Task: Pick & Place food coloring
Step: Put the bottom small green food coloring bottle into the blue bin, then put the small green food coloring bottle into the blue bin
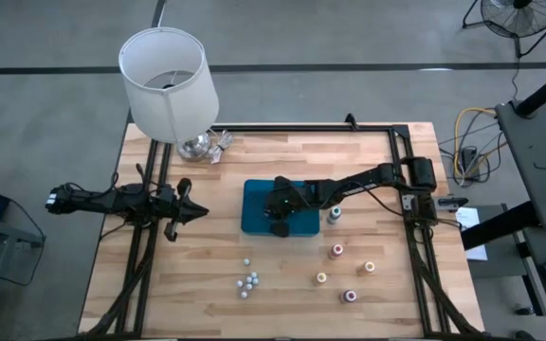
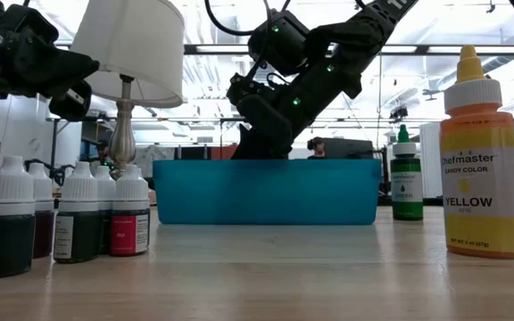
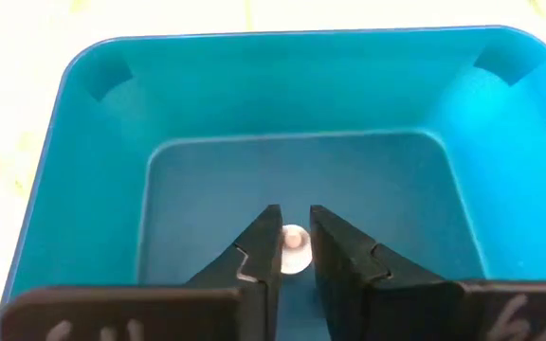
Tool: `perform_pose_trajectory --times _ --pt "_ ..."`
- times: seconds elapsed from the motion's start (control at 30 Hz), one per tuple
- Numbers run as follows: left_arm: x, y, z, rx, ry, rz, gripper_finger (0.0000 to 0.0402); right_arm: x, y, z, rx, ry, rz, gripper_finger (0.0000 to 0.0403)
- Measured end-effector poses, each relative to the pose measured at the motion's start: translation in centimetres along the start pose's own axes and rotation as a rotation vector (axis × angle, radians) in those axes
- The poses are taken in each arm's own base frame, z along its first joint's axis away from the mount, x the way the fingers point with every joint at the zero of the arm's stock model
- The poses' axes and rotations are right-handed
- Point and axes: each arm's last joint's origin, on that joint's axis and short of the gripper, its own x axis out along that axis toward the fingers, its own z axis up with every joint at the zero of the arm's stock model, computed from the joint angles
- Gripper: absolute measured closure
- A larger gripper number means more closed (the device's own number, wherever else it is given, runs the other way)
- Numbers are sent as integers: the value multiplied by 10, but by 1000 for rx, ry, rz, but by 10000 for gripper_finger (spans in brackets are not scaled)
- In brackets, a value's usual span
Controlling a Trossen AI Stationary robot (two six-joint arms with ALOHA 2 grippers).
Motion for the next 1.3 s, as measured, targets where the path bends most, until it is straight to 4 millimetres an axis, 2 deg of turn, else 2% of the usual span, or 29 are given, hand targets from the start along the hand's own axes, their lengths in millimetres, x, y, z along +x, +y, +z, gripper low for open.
perform_pose_trajectory --times 0.27,0.57,0.7,0.87,1.07,1.3 --pt "0 0 0 0 0 0 402 -2 0 2 4 -8 0 306" --pt "0 0 0 0 0 0 402 -8 0 6 1 -26 1 289" --pt "0 0 0 0 0 0 402 -22 2 19 -7 -75 7 289" --pt "0 0 0 0 0 0 402 -50 7 44 6 -178 24 290" --pt "0 0 0 0 -1 0 402 -78 31 64 27 -257 148 282" --pt "0 0 0 0 0 0 402 -91 74 76 52 -264 381 270"
